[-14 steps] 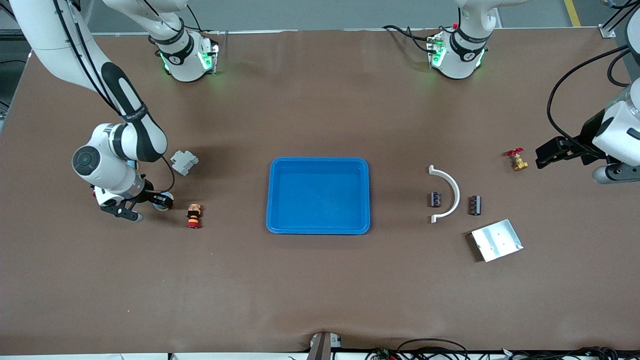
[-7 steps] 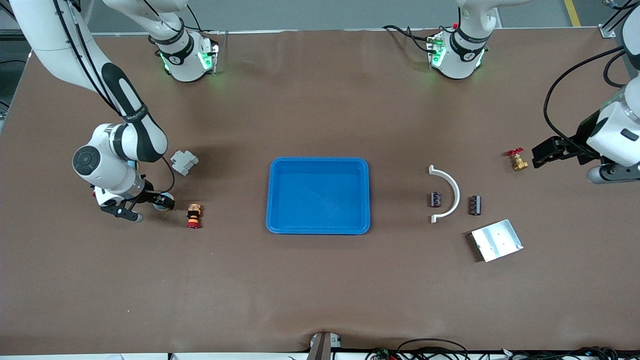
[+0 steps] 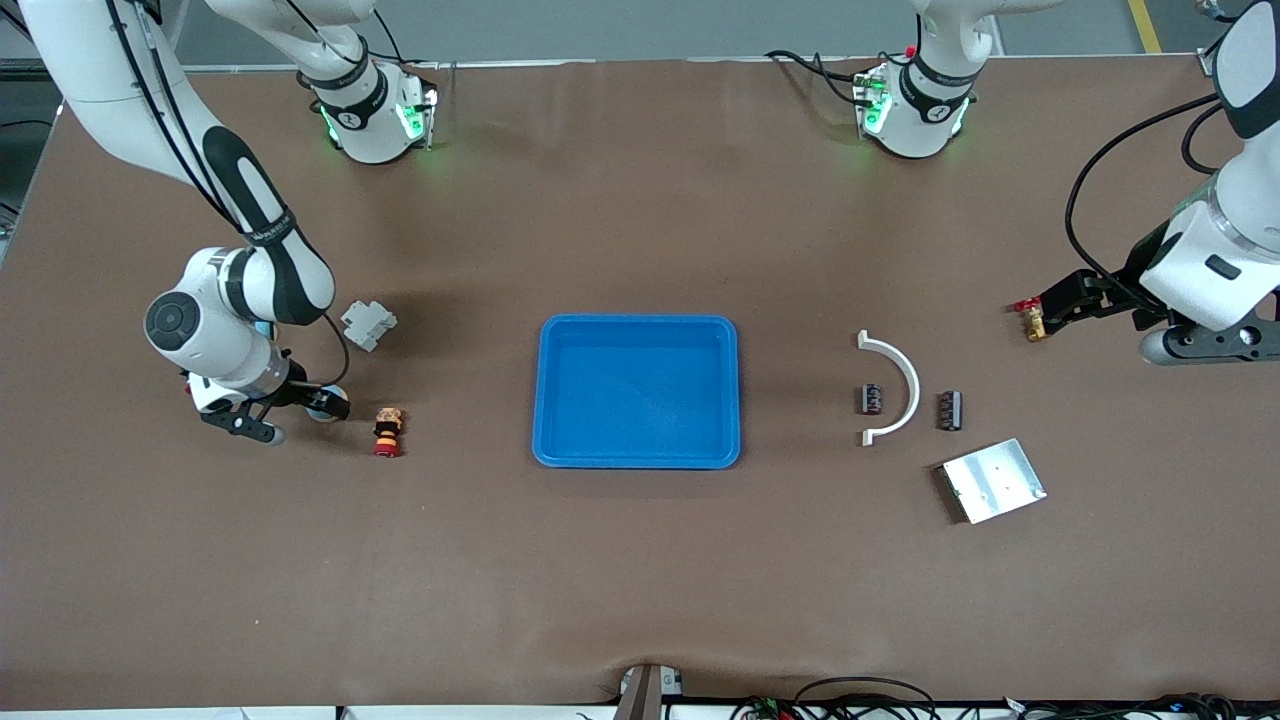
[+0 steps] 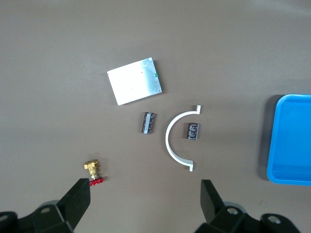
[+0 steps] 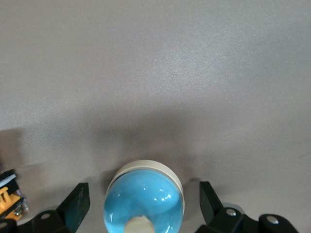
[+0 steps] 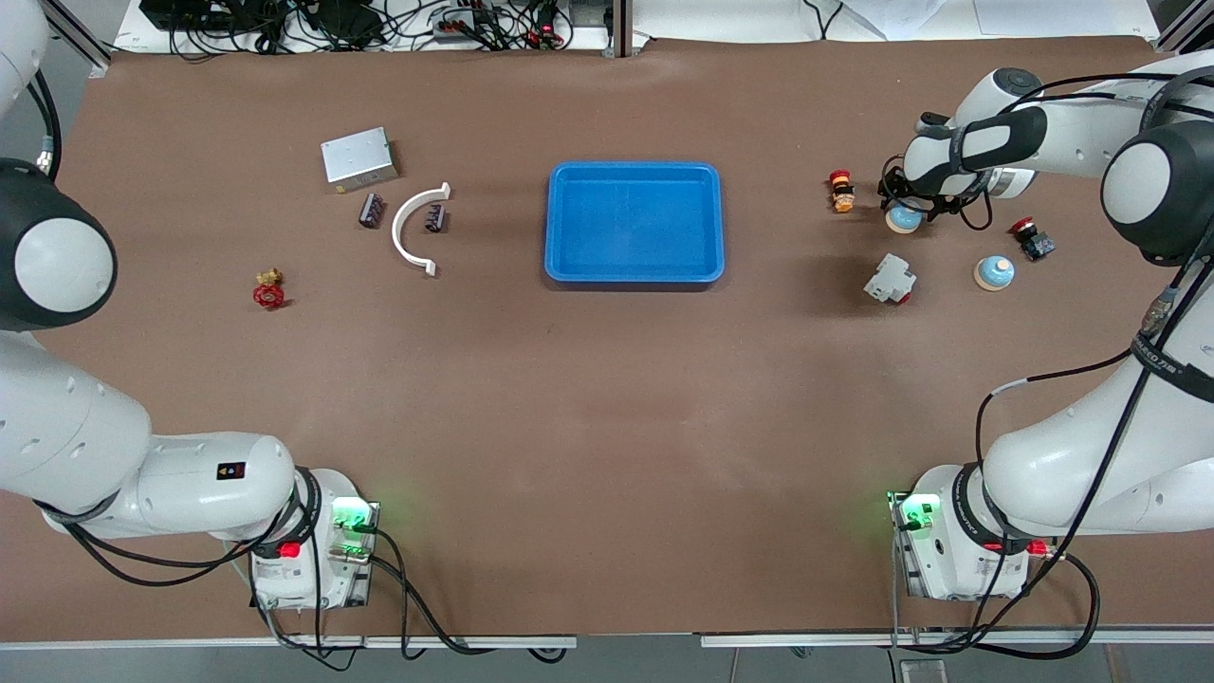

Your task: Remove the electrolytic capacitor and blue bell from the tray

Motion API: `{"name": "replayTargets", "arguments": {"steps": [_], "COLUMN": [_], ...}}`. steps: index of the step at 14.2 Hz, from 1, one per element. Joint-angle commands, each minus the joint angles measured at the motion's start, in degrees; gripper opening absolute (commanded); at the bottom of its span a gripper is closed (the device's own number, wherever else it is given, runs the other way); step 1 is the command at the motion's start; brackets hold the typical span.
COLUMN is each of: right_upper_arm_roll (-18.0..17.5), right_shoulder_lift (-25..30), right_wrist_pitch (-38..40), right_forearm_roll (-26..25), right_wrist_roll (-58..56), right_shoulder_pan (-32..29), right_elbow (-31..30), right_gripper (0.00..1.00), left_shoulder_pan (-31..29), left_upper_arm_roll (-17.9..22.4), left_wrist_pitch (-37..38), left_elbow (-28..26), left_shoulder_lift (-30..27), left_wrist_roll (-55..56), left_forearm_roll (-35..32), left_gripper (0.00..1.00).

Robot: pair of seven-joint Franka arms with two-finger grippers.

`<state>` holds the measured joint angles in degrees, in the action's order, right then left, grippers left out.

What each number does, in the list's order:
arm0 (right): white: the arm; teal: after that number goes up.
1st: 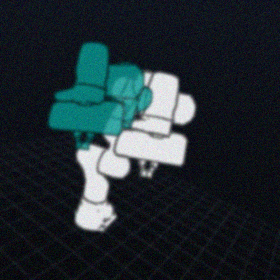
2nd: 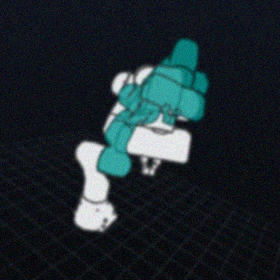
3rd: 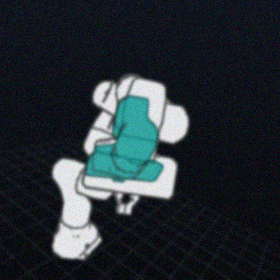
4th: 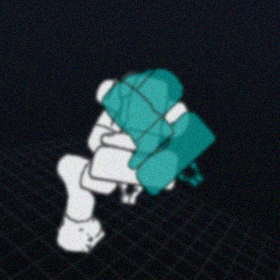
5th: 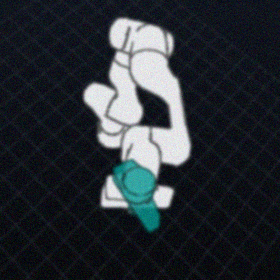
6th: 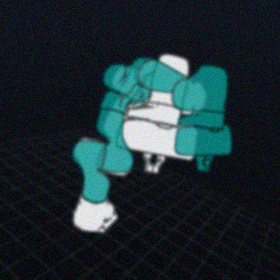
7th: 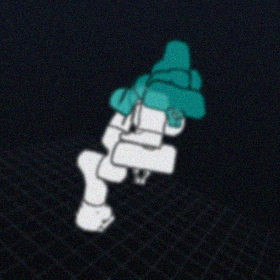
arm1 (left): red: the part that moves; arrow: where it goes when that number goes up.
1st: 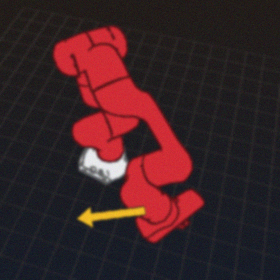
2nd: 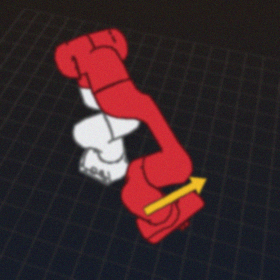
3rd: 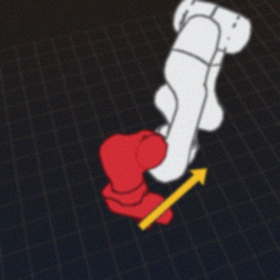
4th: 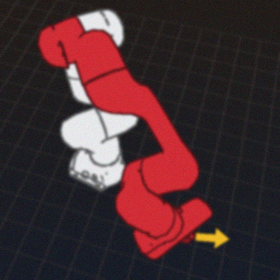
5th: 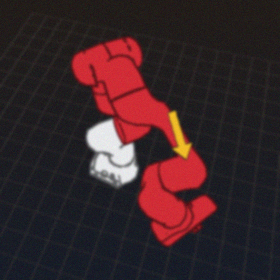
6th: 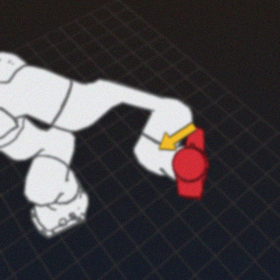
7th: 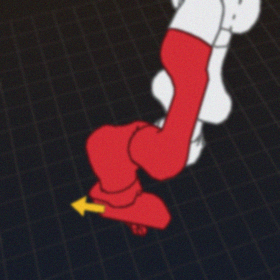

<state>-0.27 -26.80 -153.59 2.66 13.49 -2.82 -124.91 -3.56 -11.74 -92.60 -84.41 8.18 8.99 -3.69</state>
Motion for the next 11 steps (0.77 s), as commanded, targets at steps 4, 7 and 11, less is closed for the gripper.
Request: {"name": "replayTargets", "arguments": {"steps": [4,7,11], "right_upper_arm_roll": [-0.96,-0.96,-0.87], "right_shoulder_lift": [2.28,2.98,4.3], "right_wrist_pitch": [3.02,3.73,5.22], "right_forearm_roll": [0.59,0.51,0.51], "right_wrist_roll": [-0.66,-0.57,-1.01], "right_shoulder_pan": [-1.4,-1.4,-1.4], "right_elbow": [0.72,1.08,1.86], "right_gripper": [1.0,1.0,1.0], "left_shoulder_pan": [-0.13,-0.39,-0.48], "left_upper_arm_roll": [-1.35,-1.26,-1.0], "left_wrist_pitch": [0.76,0.76,0.76], "left_elbow": [0.3,0.3,0.3], "left_shoulder_lift": [-0.71,-0.71,-0.71], "left_wrist_roll": [-0.9,-1.08,-1.08], "left_forearm_roll": [1.14,1.23,1.31], "left_gripper": [1.0,1.0,1.0]}}
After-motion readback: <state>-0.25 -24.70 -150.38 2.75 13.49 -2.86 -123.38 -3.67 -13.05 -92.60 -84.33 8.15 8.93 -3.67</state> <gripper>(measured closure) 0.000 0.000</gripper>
